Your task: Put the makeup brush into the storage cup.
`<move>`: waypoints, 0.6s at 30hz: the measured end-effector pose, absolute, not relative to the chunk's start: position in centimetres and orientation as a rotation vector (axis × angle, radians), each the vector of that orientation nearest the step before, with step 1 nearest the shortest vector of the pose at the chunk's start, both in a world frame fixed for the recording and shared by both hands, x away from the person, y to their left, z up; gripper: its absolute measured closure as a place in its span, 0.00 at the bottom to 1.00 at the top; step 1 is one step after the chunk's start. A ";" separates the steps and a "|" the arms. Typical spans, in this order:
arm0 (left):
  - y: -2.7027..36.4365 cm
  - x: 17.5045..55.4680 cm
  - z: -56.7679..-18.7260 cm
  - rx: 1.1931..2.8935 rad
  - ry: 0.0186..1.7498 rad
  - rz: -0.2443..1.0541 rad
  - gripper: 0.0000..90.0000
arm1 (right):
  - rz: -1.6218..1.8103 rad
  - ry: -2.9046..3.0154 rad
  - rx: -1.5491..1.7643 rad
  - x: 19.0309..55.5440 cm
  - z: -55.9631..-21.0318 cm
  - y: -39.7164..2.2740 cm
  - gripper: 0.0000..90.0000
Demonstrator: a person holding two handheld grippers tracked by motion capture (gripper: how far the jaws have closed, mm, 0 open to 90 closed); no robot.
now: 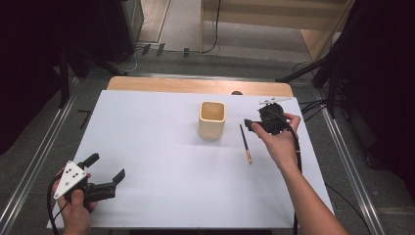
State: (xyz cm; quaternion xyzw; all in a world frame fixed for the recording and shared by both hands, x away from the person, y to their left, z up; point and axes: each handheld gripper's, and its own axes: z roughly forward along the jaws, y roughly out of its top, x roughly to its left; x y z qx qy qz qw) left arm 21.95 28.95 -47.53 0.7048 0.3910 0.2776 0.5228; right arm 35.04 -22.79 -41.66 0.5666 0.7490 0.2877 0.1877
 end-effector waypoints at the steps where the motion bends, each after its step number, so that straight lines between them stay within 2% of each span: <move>1: 28.9 21.9 -47.5 1.688 0.936 0.665 0.00 | 0.809 2.108 1.594 35.0 -41.7 -22.8 0.43; 2: 28.9 22.0 -47.5 1.687 0.936 0.664 0.00 | 0.776 2.110 1.602 35.2 -41.9 -22.6 0.46; 7: 28.9 22.0 -47.5 1.689 0.935 0.665 0.00 | 0.725 2.142 1.609 35.5 -42.3 -22.3 0.50; 8: 28.9 22.0 -47.5 1.689 0.935 0.665 0.00 | 0.718 2.170 1.611 35.6 -42.5 -22.3 0.54; 13: 28.9 22.0 -47.5 1.689 0.935 0.665 0.00 | 0.724 2.200 1.636 35.8 -42.7 -22.2 0.56; 18: 28.9 22.0 -47.5 1.692 0.935 0.665 0.00 | 0.676 2.235 1.685 36.0 -42.8 -21.9 0.64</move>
